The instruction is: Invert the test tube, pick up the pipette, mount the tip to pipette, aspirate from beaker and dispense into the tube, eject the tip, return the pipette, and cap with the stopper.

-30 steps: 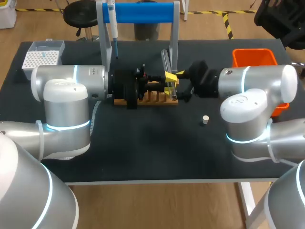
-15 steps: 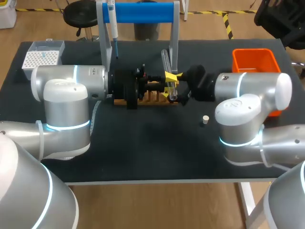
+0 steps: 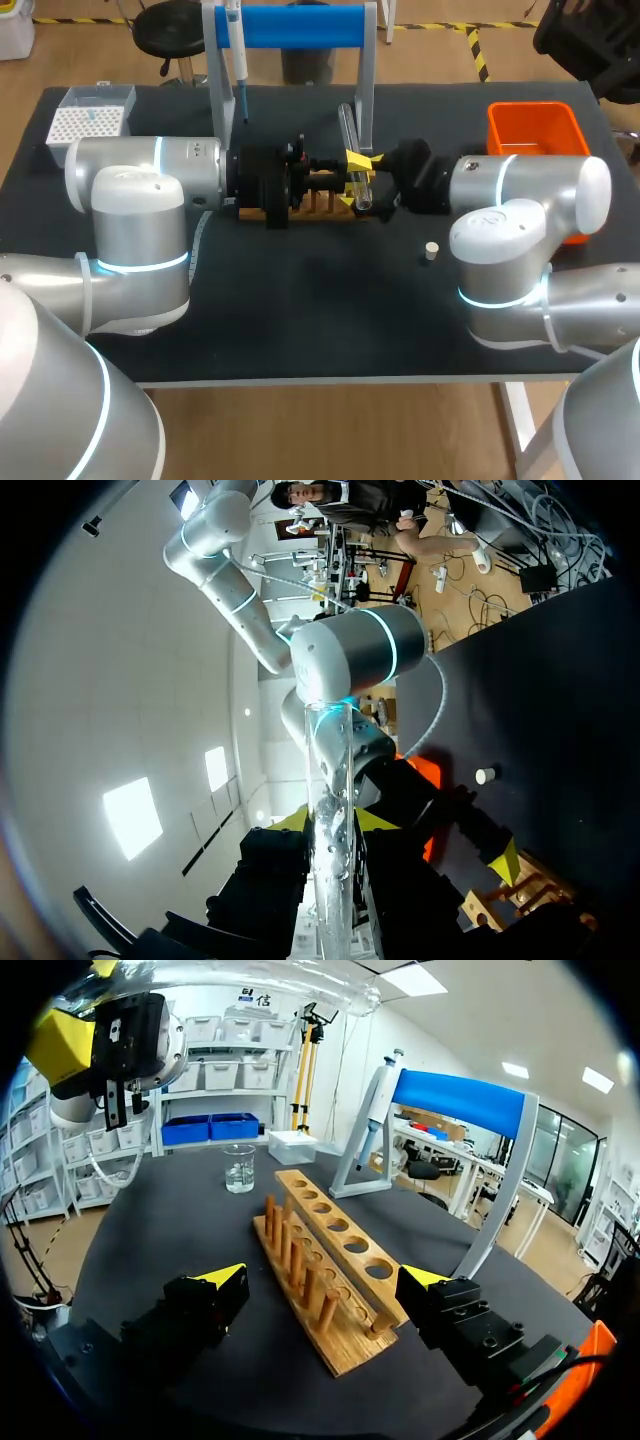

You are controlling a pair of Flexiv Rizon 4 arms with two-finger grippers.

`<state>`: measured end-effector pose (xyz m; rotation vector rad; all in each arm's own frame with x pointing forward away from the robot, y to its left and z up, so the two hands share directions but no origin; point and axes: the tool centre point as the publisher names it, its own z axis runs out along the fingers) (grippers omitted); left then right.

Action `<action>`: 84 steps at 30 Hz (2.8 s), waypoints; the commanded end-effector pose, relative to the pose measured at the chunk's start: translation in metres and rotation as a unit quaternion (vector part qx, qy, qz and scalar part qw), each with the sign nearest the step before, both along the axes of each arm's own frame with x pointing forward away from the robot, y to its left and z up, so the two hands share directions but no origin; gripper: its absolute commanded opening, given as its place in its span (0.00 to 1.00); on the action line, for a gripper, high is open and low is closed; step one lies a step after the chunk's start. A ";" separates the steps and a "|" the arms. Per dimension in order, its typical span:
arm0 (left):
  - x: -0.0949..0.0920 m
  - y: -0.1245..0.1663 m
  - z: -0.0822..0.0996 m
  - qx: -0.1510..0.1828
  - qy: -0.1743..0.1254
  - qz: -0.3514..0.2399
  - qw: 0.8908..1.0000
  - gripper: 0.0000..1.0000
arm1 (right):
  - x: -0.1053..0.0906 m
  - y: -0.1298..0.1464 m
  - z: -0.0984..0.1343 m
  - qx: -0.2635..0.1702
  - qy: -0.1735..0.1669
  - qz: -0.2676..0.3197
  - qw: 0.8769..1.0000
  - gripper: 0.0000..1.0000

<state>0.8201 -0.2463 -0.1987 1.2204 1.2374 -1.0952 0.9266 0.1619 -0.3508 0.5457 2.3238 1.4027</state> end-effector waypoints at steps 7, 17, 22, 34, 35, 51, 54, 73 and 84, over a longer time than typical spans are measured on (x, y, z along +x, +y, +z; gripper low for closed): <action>-0.001 -0.001 0.000 0.000 -0.001 0.003 1.000 0.00 | 0.001 0.001 -0.004 0.000 -0.003 -0.001 1.000 1.00; -0.001 -0.001 0.000 0.000 -0.001 0.003 1.000 0.00 | 0.000 0.002 -0.005 -0.002 -0.005 0.006 1.000 1.00; -0.001 -0.001 0.000 0.000 -0.001 0.003 1.000 0.00 | 0.000 0.002 -0.005 -0.004 -0.006 0.010 1.000 1.00; -0.001 -0.001 0.000 0.000 -0.001 0.003 1.000 0.00 | 0.000 0.001 -0.004 0.002 -0.013 0.006 1.000 1.00; -0.001 -0.001 0.000 0.000 -0.001 0.003 1.000 0.00 | 0.000 0.001 -0.004 0.002 -0.013 0.006 1.000 1.00; -0.001 -0.001 0.000 0.000 -0.001 0.003 1.000 0.00 | 0.000 0.001 -0.004 0.002 -0.013 0.006 1.000 1.00; 0.010 0.003 0.001 0.000 0.070 -0.005 0.998 0.00 | 0.000 0.001 -0.004 0.002 -0.013 0.006 1.000 1.00; 0.042 0.005 0.057 -0.070 0.581 0.020 0.811 0.00 | 0.000 0.001 -0.004 0.002 -0.013 0.006 1.000 1.00; 0.042 0.005 0.057 -0.070 0.581 0.020 0.811 0.00 | 0.000 0.001 -0.004 0.002 -0.013 0.006 1.000 1.00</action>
